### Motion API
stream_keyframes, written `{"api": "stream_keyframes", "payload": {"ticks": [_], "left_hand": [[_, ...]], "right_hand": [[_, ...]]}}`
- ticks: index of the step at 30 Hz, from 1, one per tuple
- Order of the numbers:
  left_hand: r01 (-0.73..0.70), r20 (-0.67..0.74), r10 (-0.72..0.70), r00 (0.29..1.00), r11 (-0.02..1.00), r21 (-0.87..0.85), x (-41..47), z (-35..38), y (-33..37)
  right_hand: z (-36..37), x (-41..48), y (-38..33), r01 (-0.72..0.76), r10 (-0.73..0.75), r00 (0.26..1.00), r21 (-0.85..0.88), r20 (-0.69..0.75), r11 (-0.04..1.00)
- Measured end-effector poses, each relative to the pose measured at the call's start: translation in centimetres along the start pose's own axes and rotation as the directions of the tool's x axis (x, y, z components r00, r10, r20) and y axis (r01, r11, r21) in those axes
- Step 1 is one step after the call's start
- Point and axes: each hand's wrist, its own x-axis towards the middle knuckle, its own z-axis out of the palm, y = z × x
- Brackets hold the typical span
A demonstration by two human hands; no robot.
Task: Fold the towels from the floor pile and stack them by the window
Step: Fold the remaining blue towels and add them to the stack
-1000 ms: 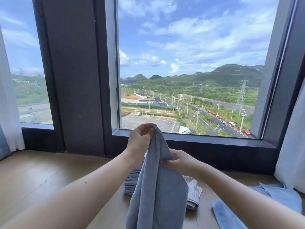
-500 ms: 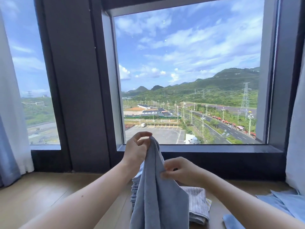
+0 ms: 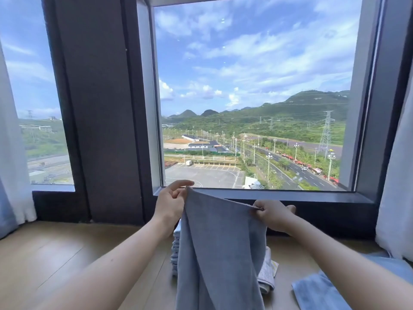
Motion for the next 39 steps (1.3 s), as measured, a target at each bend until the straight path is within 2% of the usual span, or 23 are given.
{"api": "stream_keyframes", "payload": {"ticks": [5, 8, 10, 14, 18, 21, 24, 28, 31, 35, 39], "left_hand": [[-0.093, 0.064, 0.075, 0.995, 0.934, 0.346, 0.9, -0.6, -1.1], [-0.145, 0.097, 0.113, 0.989, 0.867, 0.476, 1.0, -1.1, -1.0], [-0.147, 0.084, 0.121, 0.989, 0.832, 0.534, 1.1, -1.5, -1.0], [-0.134, 0.017, 0.159, 0.987, 0.767, 0.628, 1.9, -2.5, -1.3], [-0.105, -0.053, 0.189, 0.98, 0.73, 0.676, 2.3, -3.7, -1.7], [-0.085, -0.083, 0.198, 0.977, 0.712, 0.697, 2.5, -4.4, -2.0], [-0.069, -0.109, 0.196, 0.974, 0.723, 0.688, 2.6, -4.7, -2.1], [-0.045, -0.146, 0.194, 0.97, 0.735, 0.677, 2.8, -5.1, -2.1], [-0.034, -0.157, 0.19, 0.969, 0.732, 0.68, 2.9, -5.3, -2.1], [-0.036, -0.14, 0.18, 0.974, 0.727, 0.686, 2.9, -4.7, -2.3], [-0.014, -0.15, 0.163, 0.975, 0.722, 0.692, 3.2, -4.7, -2.7]], "right_hand": [[-1.7, 0.3, 0.3, 0.022, -0.031, 0.999, -0.216, -0.036, 0.976], [-1.8, 0.5, 0.8, 0.084, -0.09, 0.996, -0.178, -0.025, 0.98], [-1.8, 0.5, 1.0, 0.133, -0.131, 0.991, -0.207, 0.02, 0.969], [-1.6, 0.1, 1.1, 0.264, -0.22, 0.964, -0.454, 0.148, 0.851], [-1.4, 0.1, 1.6, 0.294, -0.247, 0.956, -0.548, 0.161, 0.783], [-1.1, 0.4, 1.5, 0.221, -0.217, 0.973, -0.609, 0.081, 0.762], [-1.4, 0.8, 1.4, -0.004, -0.031, 0.999, -0.697, -0.038, 0.717], [-2.1, 0.7, 2.5, -0.207, 0.12, 0.977, -0.662, -0.175, 0.721], [-2.6, 0.1, 3.5, -0.257, 0.145, 0.965, -0.667, -0.22, 0.699], [-2.8, -0.5, 3.7, -0.243, 0.122, 0.969, -0.742, -0.215, 0.625], [-2.9, -0.7, 3.3, -0.249, 0.09, 0.963, -0.708, -0.255, 0.661]]}}
